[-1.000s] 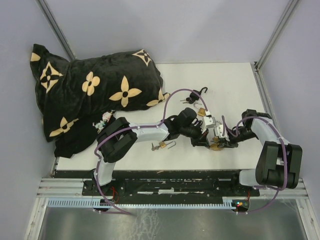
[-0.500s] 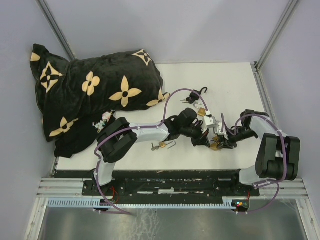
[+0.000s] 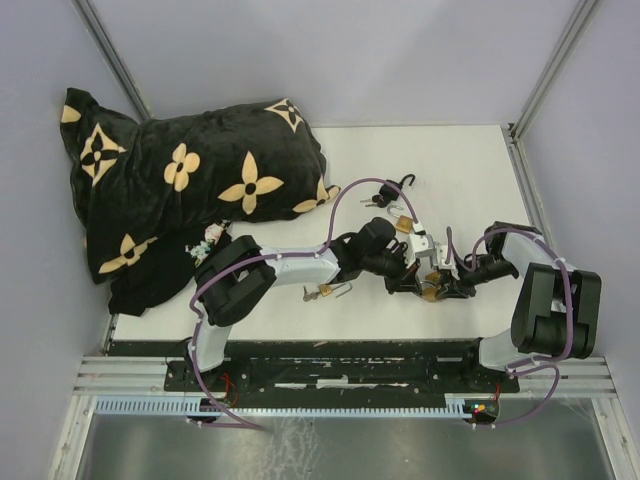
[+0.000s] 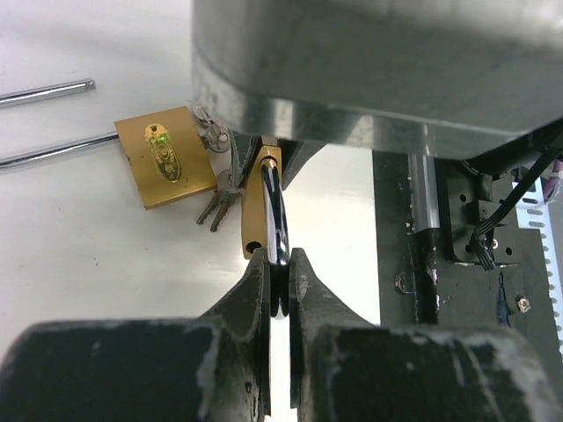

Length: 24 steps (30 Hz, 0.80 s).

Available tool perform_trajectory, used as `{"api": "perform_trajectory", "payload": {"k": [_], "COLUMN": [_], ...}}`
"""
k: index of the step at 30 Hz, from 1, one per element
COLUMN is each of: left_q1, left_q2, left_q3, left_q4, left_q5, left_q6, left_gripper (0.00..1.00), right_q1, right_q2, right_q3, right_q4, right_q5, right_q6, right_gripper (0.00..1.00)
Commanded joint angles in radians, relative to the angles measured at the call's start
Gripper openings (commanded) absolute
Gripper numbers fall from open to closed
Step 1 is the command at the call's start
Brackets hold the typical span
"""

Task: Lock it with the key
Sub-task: Lock the lock.

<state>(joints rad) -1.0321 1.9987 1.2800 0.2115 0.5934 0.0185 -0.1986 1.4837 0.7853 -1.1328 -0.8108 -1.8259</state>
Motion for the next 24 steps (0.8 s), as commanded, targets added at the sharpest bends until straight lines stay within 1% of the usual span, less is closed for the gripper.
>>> {"api": "perform_trajectory", "payload": {"k": [1,5,14,22,24], "left_q1": [-0.015,-0.032,-0.045,-0.046,-0.046], "left_q2": [0.007,0.024,0.073,0.073,0.076], "left_q3": [0.017,0.009,-0.013,-0.004,-0.01], "left_q4": [0.204,0.209,0.205,0.094,0.099], "left_q5": [0.001,-0.028,-0.029,-0.004,0.017], "left_q6": [0.026,0.051,0.108,0.24,0.247], "left_gripper": [0.03,0.03,0.03,0.03,0.03], "right_q1": [0.005,0.004,0.004,0.005,0.004], "right_q2": [0.008,0.028,0.042,0.038,0.042], "right_q3": [-0.04,-0.018,-0.008,-0.007,-0.003], "right_q4": [0.023,0.017,0.037,0.046,0.041], "right_q5": [0.088,0.084,0.084,0.078,0.078], "right_q6": [0.004,0.031,0.075,0.075,0.072], "right_gripper": [0.02,0.02,0.02,0.02,0.02]}}
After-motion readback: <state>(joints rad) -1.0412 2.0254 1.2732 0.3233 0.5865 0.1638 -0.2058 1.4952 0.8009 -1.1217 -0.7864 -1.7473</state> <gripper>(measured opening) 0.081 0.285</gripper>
